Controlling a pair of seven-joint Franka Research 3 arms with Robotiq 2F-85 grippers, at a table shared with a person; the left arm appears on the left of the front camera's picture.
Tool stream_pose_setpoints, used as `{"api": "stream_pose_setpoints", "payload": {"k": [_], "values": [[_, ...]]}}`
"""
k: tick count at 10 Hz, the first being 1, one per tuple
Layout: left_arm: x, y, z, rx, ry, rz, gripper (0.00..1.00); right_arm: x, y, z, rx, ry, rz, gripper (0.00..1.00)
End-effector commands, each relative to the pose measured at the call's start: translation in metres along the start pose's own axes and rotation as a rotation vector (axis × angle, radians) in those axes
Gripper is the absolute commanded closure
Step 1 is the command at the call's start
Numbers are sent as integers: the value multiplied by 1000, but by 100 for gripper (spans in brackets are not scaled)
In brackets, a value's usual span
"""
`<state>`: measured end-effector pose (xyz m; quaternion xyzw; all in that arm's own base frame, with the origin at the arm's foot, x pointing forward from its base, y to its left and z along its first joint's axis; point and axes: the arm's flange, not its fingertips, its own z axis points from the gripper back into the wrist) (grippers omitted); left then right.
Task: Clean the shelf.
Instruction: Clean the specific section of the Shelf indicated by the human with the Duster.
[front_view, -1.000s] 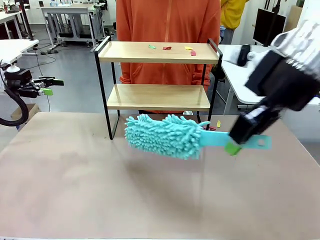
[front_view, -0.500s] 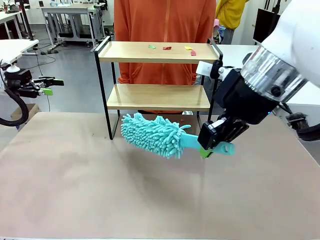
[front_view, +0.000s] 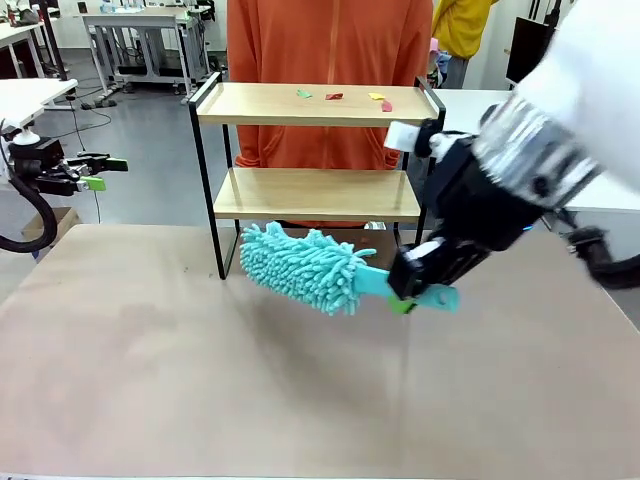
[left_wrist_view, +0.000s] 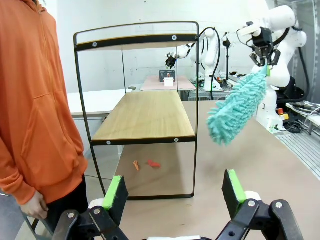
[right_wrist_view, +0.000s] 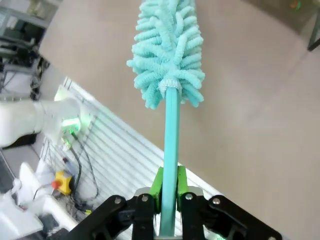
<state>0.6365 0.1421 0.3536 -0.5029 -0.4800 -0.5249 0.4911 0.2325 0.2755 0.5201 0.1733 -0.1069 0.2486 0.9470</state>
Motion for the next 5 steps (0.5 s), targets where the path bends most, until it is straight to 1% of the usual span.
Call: {"api": "stream_pose_setpoints", "payload": {"k": [1,2,3,4,5], "values": [[3,-1,-1,-5,3,-1,0,25,20,-43,-54,-54,-137,87],[3,-1,-1,-5,3,-1,0,29,27,-58,-80,-78,-157,87],[3,-1,-1,-5,3,-1,0,31,35,-72,-111,-123,-198,87],[3,-1,-1,-5,3,-1,0,37,42,-88,-126,-130,-256,87],[3,-1,-1,-5,3,-1,0,43,47,-109,-126,-170,-280,87]]}}
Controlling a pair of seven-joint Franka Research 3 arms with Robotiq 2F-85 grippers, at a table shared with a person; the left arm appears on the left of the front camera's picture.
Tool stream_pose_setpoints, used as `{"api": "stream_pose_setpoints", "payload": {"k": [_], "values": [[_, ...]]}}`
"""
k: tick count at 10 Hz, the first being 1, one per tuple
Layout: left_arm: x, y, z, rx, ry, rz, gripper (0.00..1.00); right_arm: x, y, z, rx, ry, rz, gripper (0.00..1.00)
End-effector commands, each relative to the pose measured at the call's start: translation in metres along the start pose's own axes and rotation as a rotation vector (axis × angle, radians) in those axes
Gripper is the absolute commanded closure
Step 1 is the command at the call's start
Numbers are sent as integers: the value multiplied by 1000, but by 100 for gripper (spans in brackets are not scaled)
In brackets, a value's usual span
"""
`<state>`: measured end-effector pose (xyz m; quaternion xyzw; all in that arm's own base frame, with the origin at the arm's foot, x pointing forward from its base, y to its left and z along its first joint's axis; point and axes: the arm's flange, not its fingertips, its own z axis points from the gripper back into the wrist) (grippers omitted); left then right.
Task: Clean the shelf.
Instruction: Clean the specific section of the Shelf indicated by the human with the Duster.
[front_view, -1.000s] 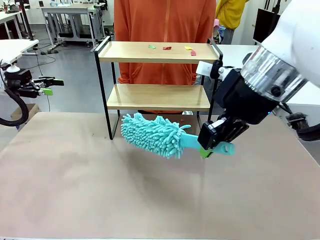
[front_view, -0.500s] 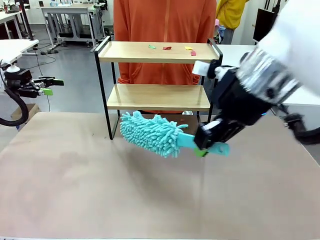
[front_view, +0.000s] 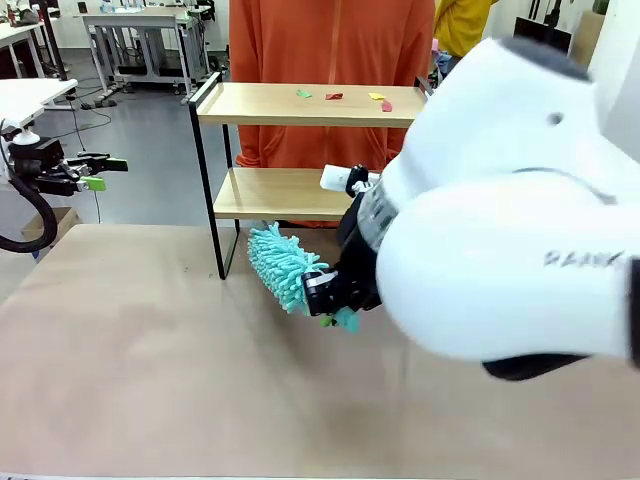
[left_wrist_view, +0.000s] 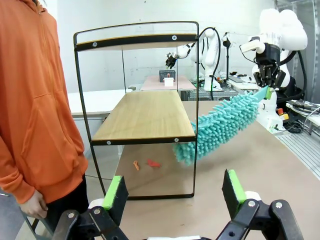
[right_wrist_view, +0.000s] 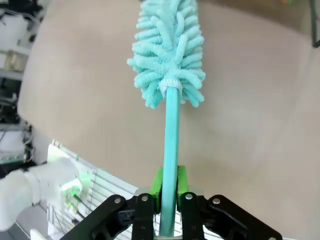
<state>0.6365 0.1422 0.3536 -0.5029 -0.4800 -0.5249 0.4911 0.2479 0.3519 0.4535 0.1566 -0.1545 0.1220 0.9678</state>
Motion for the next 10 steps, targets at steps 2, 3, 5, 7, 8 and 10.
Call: {"api": "stream_pose_setpoints", "payload": {"k": [2,3,5,7,8,10], "values": [[3,-1,-1,-5,3,-1,0,14,32,-45,-43,-136,-73,87],[3,-1,-1,-5,3,-1,0,15,37,-45,-42,-161,-92,87],[3,-1,-1,-5,3,-1,0,24,47,-74,-44,-178,-103,87],[3,-1,-1,-5,3,-1,0,9,26,-49,-17,-141,-76,87],[3,-1,-1,-5,3,-1,0,9,26,-49,-17,-141,-76,87],[3,-1,-1,-5,3,-1,0,9,26,-49,-17,-141,-76,87]]}}
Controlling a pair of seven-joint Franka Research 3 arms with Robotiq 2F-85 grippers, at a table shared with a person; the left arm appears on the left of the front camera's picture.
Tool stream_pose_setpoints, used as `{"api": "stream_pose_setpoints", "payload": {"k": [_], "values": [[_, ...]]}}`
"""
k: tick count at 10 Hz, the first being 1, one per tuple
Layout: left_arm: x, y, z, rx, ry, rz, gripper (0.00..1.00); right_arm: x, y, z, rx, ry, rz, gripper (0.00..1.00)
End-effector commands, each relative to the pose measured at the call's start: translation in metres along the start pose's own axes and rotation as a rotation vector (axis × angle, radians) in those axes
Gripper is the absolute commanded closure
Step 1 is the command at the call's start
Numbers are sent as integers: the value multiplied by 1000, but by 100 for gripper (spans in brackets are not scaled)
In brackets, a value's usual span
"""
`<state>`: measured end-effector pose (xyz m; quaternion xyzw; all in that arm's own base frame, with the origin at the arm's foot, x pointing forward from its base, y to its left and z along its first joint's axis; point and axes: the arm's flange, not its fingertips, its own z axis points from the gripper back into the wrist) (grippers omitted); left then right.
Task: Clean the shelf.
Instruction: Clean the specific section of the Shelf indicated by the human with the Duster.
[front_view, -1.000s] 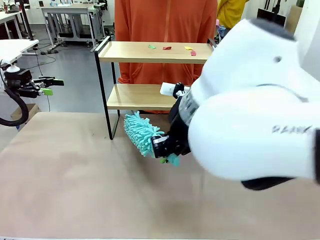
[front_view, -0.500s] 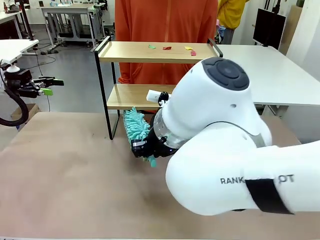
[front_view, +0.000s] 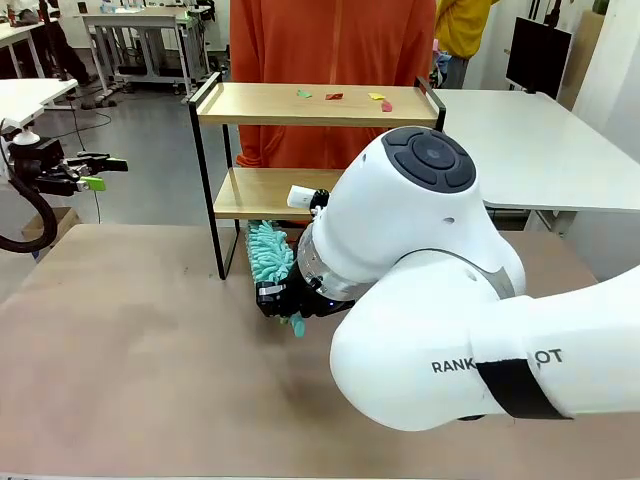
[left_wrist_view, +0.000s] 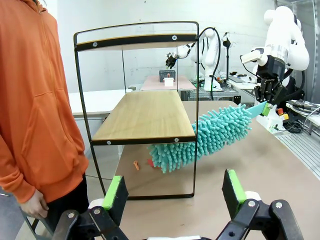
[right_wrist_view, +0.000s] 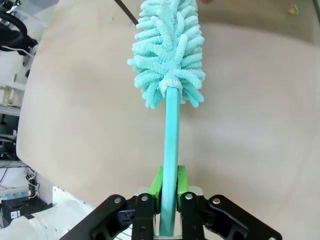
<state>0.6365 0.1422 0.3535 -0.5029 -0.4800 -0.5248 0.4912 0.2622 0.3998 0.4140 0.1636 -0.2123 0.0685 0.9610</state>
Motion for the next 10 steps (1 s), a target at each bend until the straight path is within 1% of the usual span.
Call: {"api": "stream_pose_setpoints", "payload": {"k": [1,2,3,4,5,8,9,10], "values": [[3,-1,-1,-5,3,-2,0,1,-3,6,-1,-9,10,87],[3,-1,-1,-5,3,-2,0,0,0,0,0,0,0,87],[3,-1,-1,-5,3,-2,0,4,18,-18,-19,-61,-21,87],[3,-1,-1,-5,3,-2,0,9,26,-30,-16,-93,-34,87],[3,-1,-1,-5,3,-2,0,14,32,-42,-17,-75,-45,87],[3,-1,-1,-5,3,-2,0,23,45,-80,-38,-98,-66,87],[3,-1,-1,-5,3,-2,0,26,50,-90,-50,-125,-70,87],[3,-1,-1,-5,3,-2,0,30,56,-98,-46,-128,-65,87]]}}
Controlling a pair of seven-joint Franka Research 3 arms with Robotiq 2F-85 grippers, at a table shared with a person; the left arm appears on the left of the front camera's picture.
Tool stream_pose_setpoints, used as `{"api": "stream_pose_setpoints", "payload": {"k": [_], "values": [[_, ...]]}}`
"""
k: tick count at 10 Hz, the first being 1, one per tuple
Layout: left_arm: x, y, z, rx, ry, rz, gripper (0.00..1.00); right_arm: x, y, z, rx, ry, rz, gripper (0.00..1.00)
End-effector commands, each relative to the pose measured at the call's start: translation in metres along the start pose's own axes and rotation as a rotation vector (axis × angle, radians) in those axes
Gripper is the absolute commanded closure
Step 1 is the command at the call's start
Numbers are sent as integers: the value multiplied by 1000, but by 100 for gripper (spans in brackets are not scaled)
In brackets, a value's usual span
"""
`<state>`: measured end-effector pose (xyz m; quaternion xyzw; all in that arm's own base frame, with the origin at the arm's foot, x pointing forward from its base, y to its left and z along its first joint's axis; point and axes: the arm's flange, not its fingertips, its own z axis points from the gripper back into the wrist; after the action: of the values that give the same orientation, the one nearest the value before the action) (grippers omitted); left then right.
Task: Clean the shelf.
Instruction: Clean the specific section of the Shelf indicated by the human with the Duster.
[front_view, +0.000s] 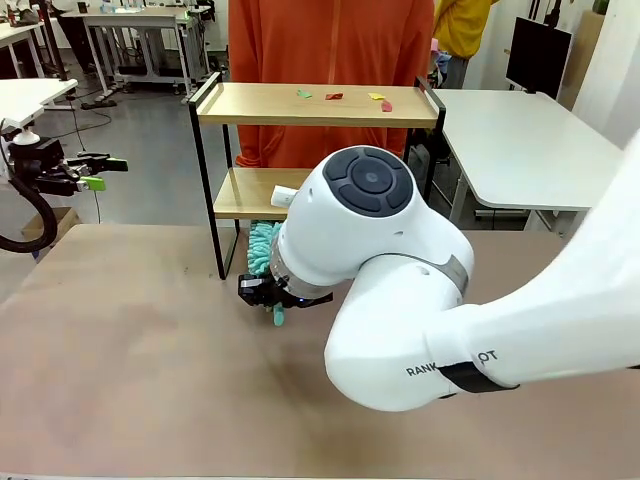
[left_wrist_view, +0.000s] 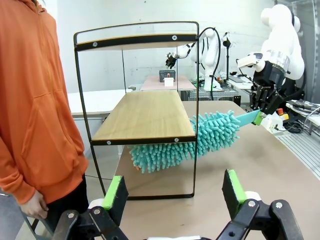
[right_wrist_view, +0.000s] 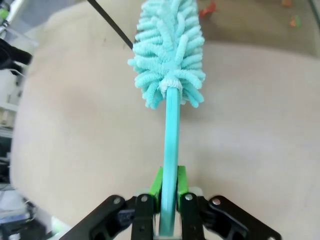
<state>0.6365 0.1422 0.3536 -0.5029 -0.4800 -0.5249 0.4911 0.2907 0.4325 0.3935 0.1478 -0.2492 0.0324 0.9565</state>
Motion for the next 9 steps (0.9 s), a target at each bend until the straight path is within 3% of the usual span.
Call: {"api": "stream_pose_setpoints", "payload": {"k": [1,5,9], "values": [[3,-2,-1,-5,3,-1,0,8,46,-66,8,-52,-11,87],[3,-2,-1,-5,3,-1,0,22,61,-105,45,-47,-31,87],[3,-2,-1,-5,3,-1,0,21,53,-139,63,-22,-78,87]]}}
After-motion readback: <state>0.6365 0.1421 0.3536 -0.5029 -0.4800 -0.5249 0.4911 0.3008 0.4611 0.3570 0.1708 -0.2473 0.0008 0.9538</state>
